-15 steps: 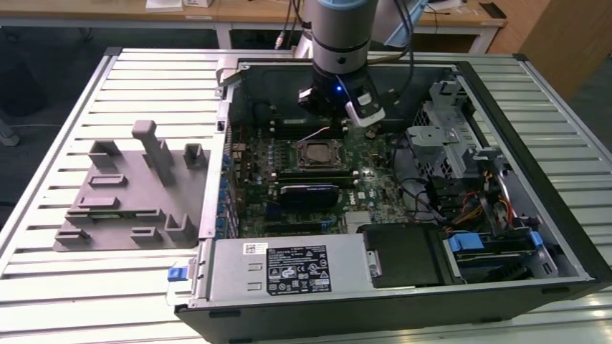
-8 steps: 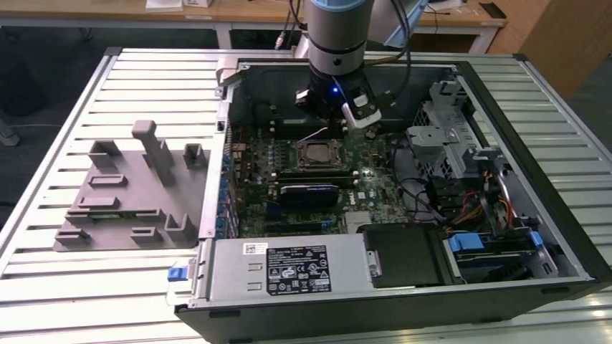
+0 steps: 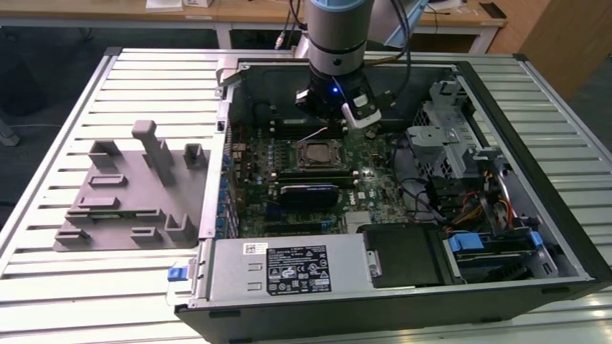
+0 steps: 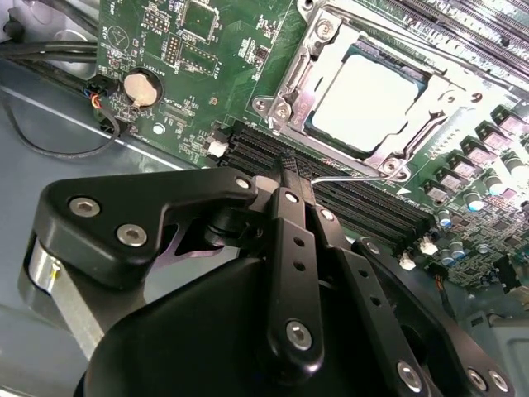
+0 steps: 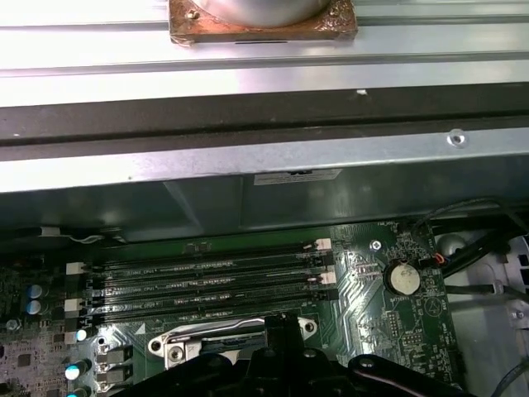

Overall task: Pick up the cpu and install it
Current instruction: 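Install the first cpu locking lever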

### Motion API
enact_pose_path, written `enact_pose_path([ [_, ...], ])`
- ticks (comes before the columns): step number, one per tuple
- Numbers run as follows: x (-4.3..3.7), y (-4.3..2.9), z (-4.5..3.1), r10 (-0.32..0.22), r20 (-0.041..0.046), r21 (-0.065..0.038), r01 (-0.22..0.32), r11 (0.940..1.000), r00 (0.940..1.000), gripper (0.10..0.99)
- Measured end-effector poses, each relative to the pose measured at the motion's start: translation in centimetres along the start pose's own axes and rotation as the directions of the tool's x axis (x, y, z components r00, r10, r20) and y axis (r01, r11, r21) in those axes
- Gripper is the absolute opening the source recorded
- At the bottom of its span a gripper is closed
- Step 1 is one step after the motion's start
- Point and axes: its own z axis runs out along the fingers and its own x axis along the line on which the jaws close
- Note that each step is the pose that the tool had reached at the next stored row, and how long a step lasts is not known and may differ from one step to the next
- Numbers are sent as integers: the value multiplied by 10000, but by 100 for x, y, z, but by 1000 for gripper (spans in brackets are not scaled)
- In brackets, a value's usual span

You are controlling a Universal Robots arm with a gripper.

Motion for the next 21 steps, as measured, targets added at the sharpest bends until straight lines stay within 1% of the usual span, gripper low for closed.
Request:
enact_pose_path([
  [5, 21, -7, 17, 89, 24, 7, -89, 10000, 10000, 106],
  [10, 75, -17, 32, 169, 48, 12, -169, 9999, 9998, 106],
  [12, 76, -19, 41, 208, 56, 15, -208, 9998, 9998, 106],
  [21, 81, -18, 78, 584, 158, 46, -585, 9983, 9982, 106],
])
